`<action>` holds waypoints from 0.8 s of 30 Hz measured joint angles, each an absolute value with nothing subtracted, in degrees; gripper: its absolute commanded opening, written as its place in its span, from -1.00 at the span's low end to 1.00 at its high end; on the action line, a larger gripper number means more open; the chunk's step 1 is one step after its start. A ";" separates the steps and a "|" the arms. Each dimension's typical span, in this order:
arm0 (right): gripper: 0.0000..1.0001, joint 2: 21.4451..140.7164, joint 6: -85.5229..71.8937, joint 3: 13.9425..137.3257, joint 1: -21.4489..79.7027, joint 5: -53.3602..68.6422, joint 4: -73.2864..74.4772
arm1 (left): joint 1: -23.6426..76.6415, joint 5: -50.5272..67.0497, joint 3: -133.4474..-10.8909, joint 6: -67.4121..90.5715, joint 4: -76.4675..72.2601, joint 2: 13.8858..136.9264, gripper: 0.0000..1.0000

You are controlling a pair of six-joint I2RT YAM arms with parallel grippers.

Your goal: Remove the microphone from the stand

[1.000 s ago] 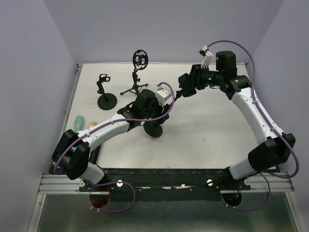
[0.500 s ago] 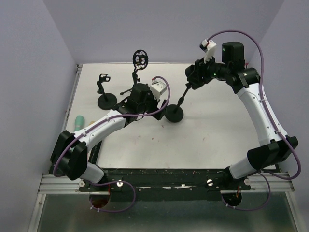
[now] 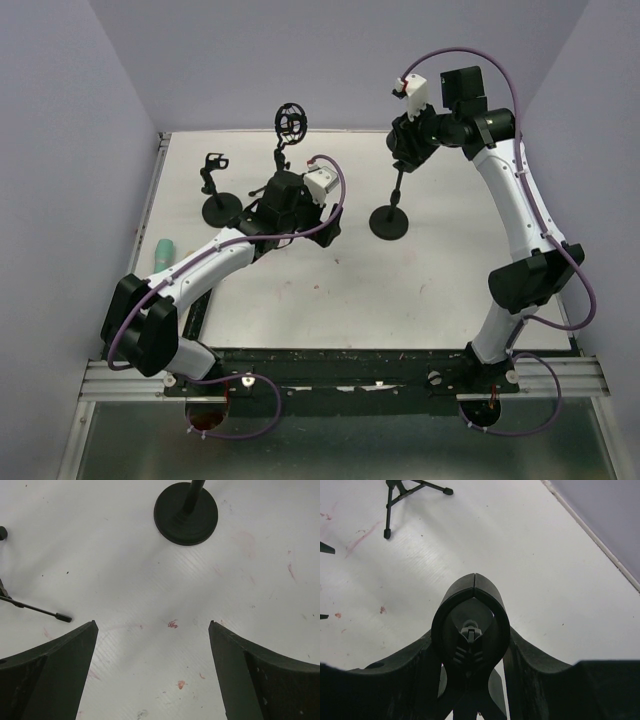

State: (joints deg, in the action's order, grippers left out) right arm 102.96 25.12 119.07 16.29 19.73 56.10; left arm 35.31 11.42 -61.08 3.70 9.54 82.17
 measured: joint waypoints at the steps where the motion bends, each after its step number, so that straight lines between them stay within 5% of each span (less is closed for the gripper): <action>1: -0.99 103.33 25.23 119.61 16.27 19.70 56.53 | 35.31 11.44 -60.86 3.70 9.54 81.84 0.97; 20: -0.99 102.67 25.65 100.47 16.12 18.55 45.95 | 35.31 11.60 -57.80 3.86 9.34 80.09 0.97; 21: -0.93 103.72 25.15 99.94 15.99 19.29 45.87 | 35.31 11.60 -57.58 3.86 9.32 79.85 0.97; 24: -0.07 103.81 24.86 100.27 15.97 18.83 46.09 | 35.31 11.60 -57.17 3.86 9.28 79.59 0.97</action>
